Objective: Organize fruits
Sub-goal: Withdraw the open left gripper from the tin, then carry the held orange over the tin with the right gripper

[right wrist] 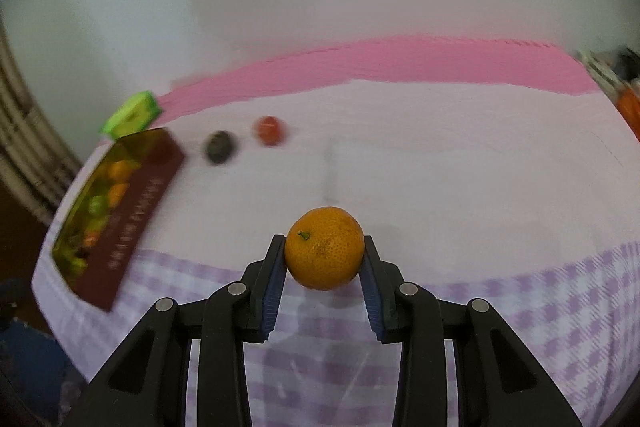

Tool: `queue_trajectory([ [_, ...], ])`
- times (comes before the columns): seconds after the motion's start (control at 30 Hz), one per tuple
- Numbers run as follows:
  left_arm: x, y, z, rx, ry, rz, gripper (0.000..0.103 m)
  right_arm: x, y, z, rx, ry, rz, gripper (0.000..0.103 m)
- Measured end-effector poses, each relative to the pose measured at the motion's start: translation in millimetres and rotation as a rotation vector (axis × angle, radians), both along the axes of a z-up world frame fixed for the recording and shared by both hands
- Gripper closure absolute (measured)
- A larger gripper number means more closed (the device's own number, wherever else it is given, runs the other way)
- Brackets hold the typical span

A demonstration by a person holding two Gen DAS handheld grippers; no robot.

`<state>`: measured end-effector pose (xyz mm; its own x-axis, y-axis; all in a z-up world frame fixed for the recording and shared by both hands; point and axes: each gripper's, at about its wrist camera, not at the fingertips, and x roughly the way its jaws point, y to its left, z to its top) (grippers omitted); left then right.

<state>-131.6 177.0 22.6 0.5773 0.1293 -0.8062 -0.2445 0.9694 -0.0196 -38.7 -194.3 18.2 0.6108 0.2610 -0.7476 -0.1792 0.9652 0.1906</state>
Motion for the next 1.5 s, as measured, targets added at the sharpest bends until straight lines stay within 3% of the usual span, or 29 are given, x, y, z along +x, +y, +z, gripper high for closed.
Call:
queue_trajectory([
  [0.23,1.6,6.9,-3.9,-0.017,0.028,0.018,0.021,7.7,100.5,28.9,0.001,-0.028,0.218,0.066],
  [0.37,2.0,10.5,-2.7,-0.002,0.027,0.031,0.014,16.5,157.2,36.7,-0.015,-0.031,0.328,0.066],
  [0.53,2.4,17.8,-1.4,0.004,0.024,0.05,0.011,32.7,201.5,35.0,-0.05,-0.011,0.39,0.066],
  [0.97,5.5,31.5,-4.0,0.005,0.042,0.081,0.011,64.7,255.2,24.0,-0.097,0.036,0.417,0.066],
  [1.5,6.9,37.0,-3.5,-0.014,0.053,0.088,0.008,71.5,284.2,15.2,-0.128,0.053,0.439,0.066],
])
